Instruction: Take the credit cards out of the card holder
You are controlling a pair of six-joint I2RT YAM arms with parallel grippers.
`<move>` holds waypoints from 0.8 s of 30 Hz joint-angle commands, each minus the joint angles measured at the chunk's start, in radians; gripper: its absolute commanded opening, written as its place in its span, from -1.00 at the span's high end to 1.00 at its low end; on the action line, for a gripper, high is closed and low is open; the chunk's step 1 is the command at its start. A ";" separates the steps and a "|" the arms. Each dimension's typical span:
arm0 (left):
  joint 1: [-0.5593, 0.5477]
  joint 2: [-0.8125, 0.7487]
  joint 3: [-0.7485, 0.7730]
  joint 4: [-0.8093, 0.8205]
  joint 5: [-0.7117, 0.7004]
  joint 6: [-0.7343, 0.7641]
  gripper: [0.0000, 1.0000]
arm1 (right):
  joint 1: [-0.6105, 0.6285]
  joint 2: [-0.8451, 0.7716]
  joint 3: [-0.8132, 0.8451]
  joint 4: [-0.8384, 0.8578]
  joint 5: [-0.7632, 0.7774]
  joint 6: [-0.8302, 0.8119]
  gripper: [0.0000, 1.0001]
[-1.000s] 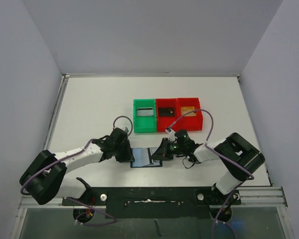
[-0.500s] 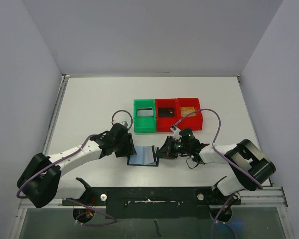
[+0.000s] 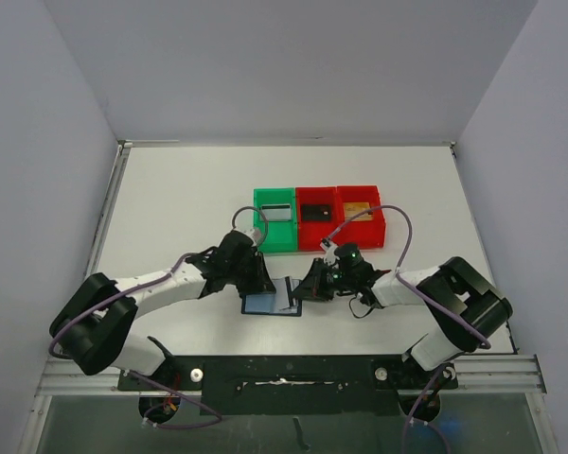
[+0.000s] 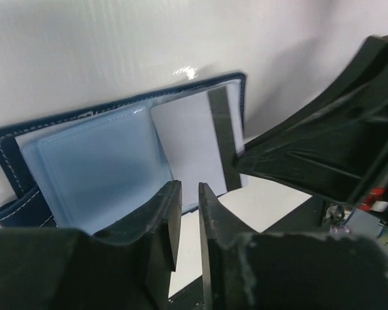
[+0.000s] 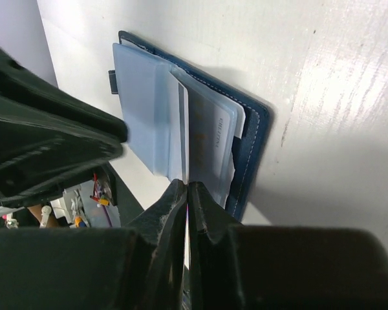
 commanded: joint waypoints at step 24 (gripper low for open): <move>-0.036 0.142 -0.043 0.032 -0.033 -0.012 0.88 | 0.024 0.101 0.101 0.087 0.013 0.031 0.86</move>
